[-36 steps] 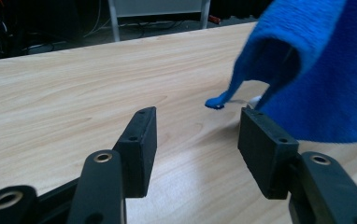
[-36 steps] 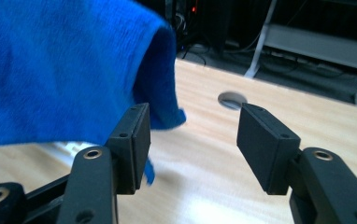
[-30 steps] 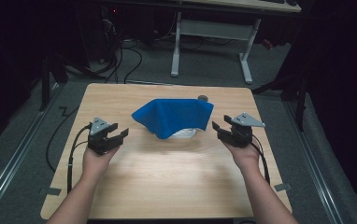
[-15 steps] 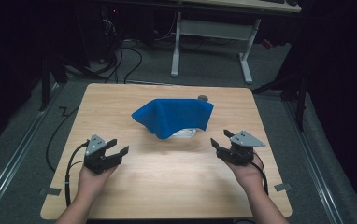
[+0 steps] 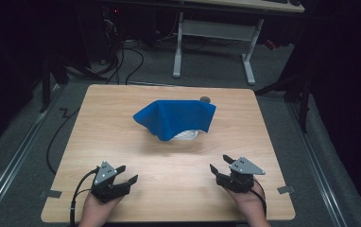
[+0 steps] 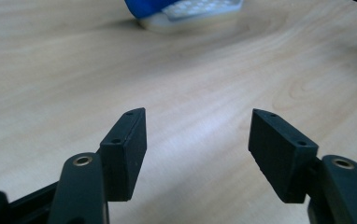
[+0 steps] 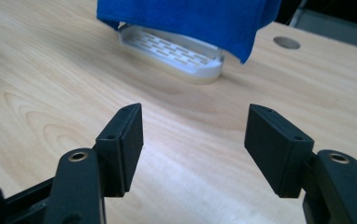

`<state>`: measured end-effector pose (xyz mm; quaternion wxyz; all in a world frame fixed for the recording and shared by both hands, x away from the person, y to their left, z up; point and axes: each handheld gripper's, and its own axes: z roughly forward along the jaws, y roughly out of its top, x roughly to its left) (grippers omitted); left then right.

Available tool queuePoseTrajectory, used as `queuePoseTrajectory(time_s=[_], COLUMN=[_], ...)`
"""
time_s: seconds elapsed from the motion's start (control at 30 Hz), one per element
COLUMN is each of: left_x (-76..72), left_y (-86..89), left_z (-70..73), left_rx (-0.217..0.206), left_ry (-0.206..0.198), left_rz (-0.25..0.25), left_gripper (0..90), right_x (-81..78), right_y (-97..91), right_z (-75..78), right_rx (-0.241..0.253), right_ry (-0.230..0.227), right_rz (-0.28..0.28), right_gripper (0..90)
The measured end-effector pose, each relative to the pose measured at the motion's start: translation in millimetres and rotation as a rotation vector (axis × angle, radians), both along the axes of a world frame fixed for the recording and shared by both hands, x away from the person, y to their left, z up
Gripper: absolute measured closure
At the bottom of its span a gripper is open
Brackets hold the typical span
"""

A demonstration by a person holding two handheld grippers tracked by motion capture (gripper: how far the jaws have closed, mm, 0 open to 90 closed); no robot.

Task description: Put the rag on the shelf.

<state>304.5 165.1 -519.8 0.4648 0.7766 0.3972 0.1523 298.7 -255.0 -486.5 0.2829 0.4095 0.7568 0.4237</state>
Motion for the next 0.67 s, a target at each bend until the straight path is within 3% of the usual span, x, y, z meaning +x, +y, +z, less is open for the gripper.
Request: queuePoseTrajectory(time_s=[0.07,0.17,0.2,0.3,0.37,0.47,0.67], left_x=[-3.9,-13.2,-15.5,-16.5,-13.9,-11.4,-8.0], left_y=[-0.3,-3.3,-6.6,-14.2,-15.1,-11.2,-8.4], left_z=[-2.8,-9.3,-10.3,-10.0,-10.6,-10.4,-9.2], left_rx=[-0.008,-0.061,-0.056,0.039,0.068,0.02,0.009], left_ry=[0.017,0.102,0.108,0.034,0.021,0.047,0.041], left_rz=[0.001,0.0,-0.009,-0.022,-0.012,-0.007,0.002], left_gripper=[38.3,39.0,38.8,38.9,38.8,38.6,38.7], right_x=[-1.3,-9.7,-14.1,-18.9,-16.3,-12.5,-12.6], right_y=[0.0,-0.5,-0.7,0.6,1.1,1.0,-7.0], right_z=[-1.2,-10.7,-16.2,-26.4,-28.0,-30.5,-32.8], right_rx=[0.0,0.007,0.013,-0.02,-0.033,-0.025,-0.012], right_ry=[0.007,0.014,0.01,0.026,0.017,0.032,0.045], right_rz=[0.002,-0.013,-0.027,-0.003,0.002,0.006,-0.004], right_gripper=[37.5,37.3,38.6,38.4,38.0,37.9,37.8])
